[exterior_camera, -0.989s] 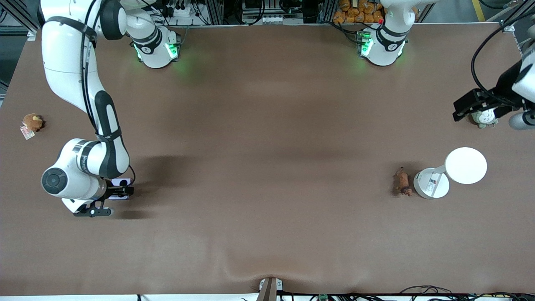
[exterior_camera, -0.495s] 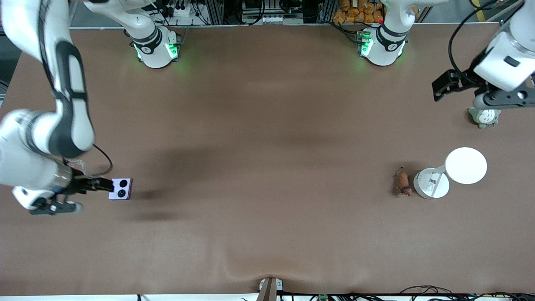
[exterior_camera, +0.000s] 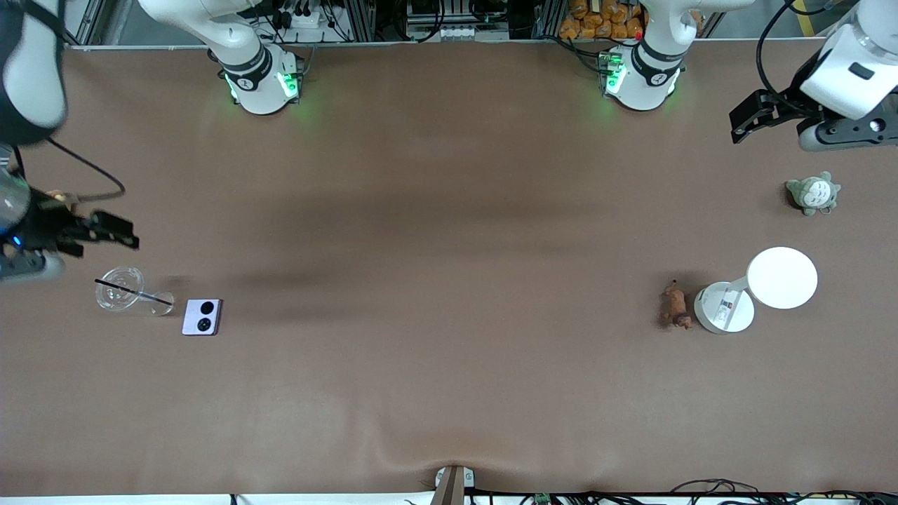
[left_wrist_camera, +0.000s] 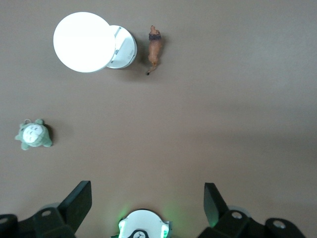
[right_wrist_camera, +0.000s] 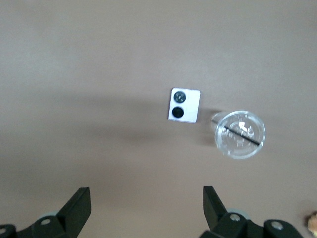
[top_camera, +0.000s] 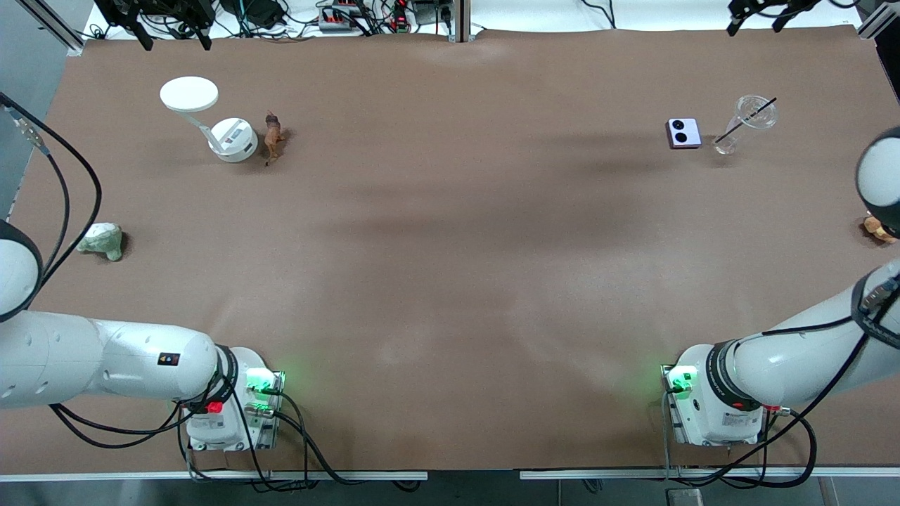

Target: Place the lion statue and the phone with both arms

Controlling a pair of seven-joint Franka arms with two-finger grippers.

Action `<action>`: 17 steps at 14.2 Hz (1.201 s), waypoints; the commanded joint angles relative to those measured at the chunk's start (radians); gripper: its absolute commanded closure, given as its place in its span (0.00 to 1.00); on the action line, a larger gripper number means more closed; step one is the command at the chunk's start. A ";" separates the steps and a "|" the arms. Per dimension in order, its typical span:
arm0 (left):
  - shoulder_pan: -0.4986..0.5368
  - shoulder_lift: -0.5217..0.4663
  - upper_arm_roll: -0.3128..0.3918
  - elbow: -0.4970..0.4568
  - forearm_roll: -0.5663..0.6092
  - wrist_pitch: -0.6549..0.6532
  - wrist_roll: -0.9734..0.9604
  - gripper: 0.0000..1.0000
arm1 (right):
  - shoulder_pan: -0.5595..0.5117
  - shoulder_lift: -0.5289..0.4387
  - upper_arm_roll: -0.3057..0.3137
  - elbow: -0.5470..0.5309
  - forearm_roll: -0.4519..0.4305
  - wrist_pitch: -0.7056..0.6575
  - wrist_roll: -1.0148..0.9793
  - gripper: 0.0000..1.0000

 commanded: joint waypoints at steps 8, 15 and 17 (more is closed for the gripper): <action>0.032 -0.001 0.002 0.021 -0.035 0.007 -0.004 0.00 | -0.243 -0.151 0.294 -0.040 -0.079 -0.131 0.106 0.00; 0.029 0.049 0.002 0.085 -0.031 -0.002 0.006 0.00 | -0.238 -0.179 0.303 -0.037 -0.134 -0.154 0.181 0.00; 0.031 0.049 0.002 0.093 -0.031 -0.009 0.004 0.00 | -0.240 -0.177 0.303 -0.035 -0.162 -0.139 0.181 0.00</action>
